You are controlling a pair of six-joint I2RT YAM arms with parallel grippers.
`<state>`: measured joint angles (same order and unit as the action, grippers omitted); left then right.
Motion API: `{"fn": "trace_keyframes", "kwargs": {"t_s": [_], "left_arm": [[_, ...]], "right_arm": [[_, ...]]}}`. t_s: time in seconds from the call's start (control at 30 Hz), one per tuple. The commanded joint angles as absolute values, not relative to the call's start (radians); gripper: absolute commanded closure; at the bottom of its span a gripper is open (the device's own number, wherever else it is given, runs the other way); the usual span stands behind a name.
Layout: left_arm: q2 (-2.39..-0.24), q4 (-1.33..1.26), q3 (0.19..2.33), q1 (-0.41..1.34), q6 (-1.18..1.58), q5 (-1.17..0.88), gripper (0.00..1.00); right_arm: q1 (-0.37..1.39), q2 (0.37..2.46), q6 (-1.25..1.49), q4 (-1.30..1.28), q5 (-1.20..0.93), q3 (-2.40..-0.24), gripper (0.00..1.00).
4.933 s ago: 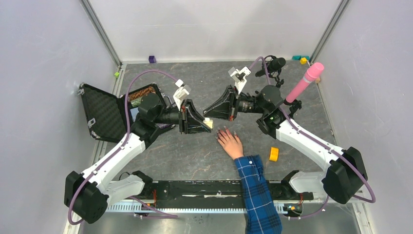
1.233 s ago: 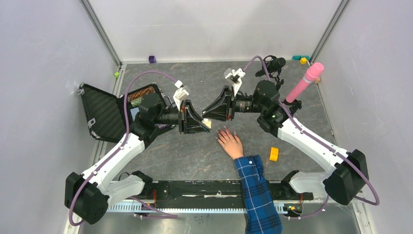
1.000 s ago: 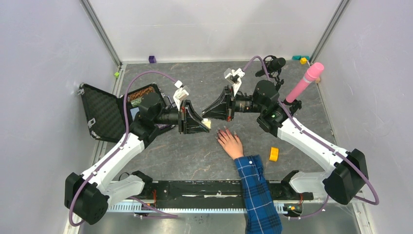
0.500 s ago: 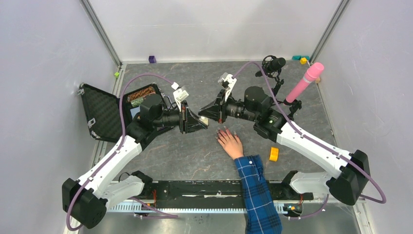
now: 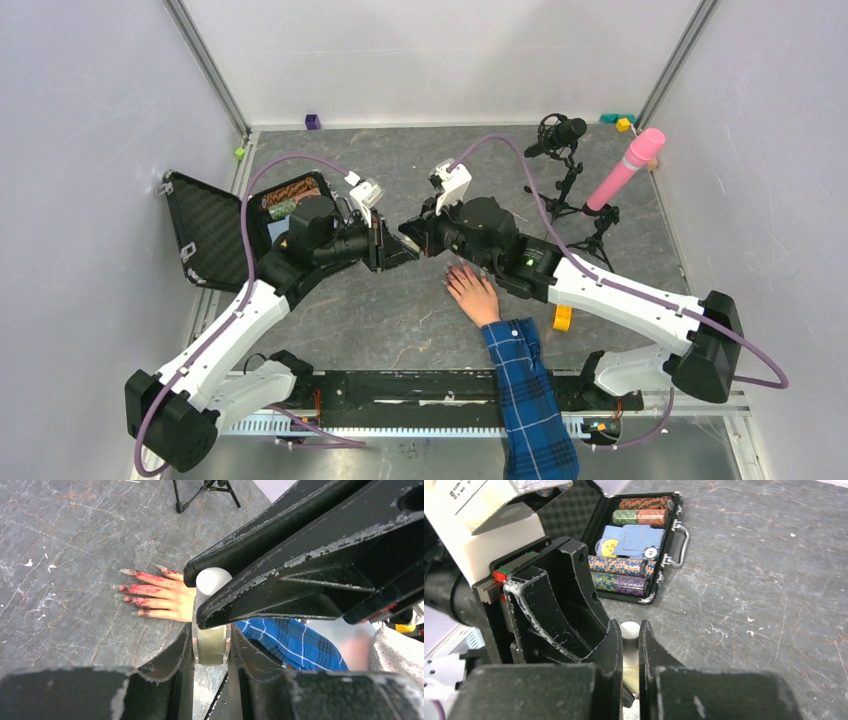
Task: Paint the nails
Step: Screw the nail polish bottle.
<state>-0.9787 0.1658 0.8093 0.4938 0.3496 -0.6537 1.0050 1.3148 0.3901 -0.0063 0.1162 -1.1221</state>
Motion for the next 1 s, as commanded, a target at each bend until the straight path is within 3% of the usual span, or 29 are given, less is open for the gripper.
{"fn": "trace_keyframes", "kwargs": {"t_s": [0.0, 0.37, 0.57, 0.77, 0.97], "left_arm": [[-0.966, 0.081, 0.876, 0.481, 0.349, -0.59, 0.98], [-0.96, 0.063, 0.867, 0.474, 0.374, -0.587, 0.98], [-0.96, 0.062, 0.87, 0.474, 0.373, -0.606, 0.98], [-0.963, 0.063, 0.87, 0.473, 0.373, -0.611, 0.98], [-0.97, 0.063, 0.87, 0.473, 0.378, -0.609, 0.98]], "right_arm": [[1.081, 1.362, 0.453, -0.082, 0.284, -1.175, 1.0], [1.141, 1.439, 0.462, -0.126, 0.384, -1.259, 0.99], [1.13, 1.385, 0.353, -0.147, 0.461, -1.277, 0.52], [1.073, 1.353, 0.281, -0.284, 0.485, -1.37, 0.31], [0.955, 1.295, 0.236, -0.297, 0.253, -1.383, 0.11]]}}
